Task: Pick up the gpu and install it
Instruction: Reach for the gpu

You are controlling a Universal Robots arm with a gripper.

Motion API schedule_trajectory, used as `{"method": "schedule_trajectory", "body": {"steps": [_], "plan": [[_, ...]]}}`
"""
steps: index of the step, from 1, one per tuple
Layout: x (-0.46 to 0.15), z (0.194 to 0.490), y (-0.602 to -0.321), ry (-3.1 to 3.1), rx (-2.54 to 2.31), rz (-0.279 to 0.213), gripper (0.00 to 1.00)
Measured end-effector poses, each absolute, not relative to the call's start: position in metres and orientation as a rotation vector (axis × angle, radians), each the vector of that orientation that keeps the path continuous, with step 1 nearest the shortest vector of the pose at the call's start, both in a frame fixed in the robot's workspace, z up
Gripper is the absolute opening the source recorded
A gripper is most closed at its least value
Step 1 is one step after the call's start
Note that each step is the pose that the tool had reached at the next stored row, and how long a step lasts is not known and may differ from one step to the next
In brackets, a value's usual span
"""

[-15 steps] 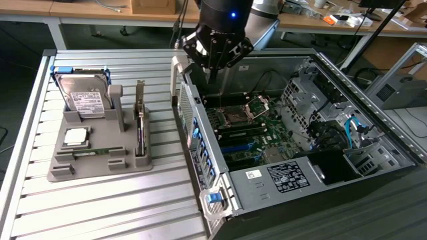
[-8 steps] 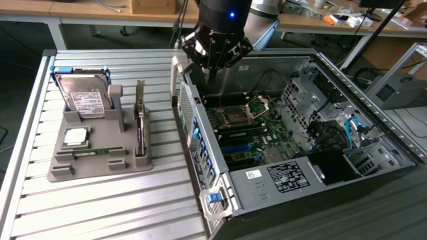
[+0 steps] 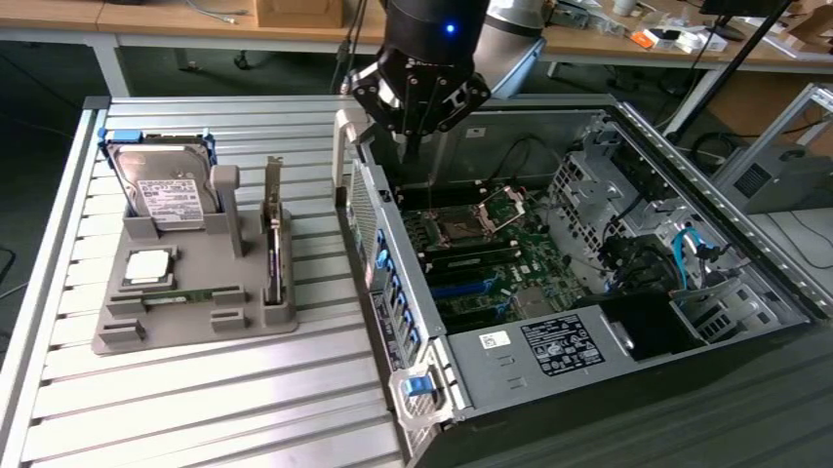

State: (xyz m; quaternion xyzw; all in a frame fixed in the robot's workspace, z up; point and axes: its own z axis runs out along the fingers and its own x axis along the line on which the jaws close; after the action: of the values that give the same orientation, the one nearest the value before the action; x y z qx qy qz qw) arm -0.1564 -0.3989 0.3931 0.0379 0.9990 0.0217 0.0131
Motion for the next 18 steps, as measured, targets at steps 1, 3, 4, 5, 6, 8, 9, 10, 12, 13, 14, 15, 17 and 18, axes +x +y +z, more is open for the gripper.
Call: {"method": "schedule_trajectory", "body": {"steps": [1,3,4,5,6,8,9,10,12,13,14,15,17,18], "plan": [[-0.1566,0.3931,-0.3989,3.112,0.118,0.068,0.10],[-0.1570,0.3931,-0.3989,3.112,0.118,0.068,0.10],[-0.1579,0.3931,-0.3989,3.112,0.118,0.068,0.10],[-0.1588,0.3931,-0.3989,3.112,0.118,0.068,0.10],[-0.1589,0.3930,-0.3989,3.112,0.118,0.068,0.10],[-0.1593,0.3931,-0.3989,3.112,0.118,0.068,0.10],[-0.1596,0.3930,-0.3989,3.112,0.118,0.068,0.10],[-0.1599,0.3931,-0.3989,3.112,0.118,0.068,0.10],[-0.1604,0.3930,-0.3989,3.112,0.118,0.068,0.10],[-0.1607,0.3930,-0.3989,3.112,0.118,0.068,0.10],[-0.1610,0.3931,-0.3989,3.112,0.118,0.068,0.10],[-0.1612,0.3931,-0.3989,3.112,0.118,0.068,0.10],[-0.1619,0.3930,-0.3989,3.112,0.118,0.068,0.10],[-0.1624,0.3931,-0.3989,3.112,0.118,0.068,0.10]]}}
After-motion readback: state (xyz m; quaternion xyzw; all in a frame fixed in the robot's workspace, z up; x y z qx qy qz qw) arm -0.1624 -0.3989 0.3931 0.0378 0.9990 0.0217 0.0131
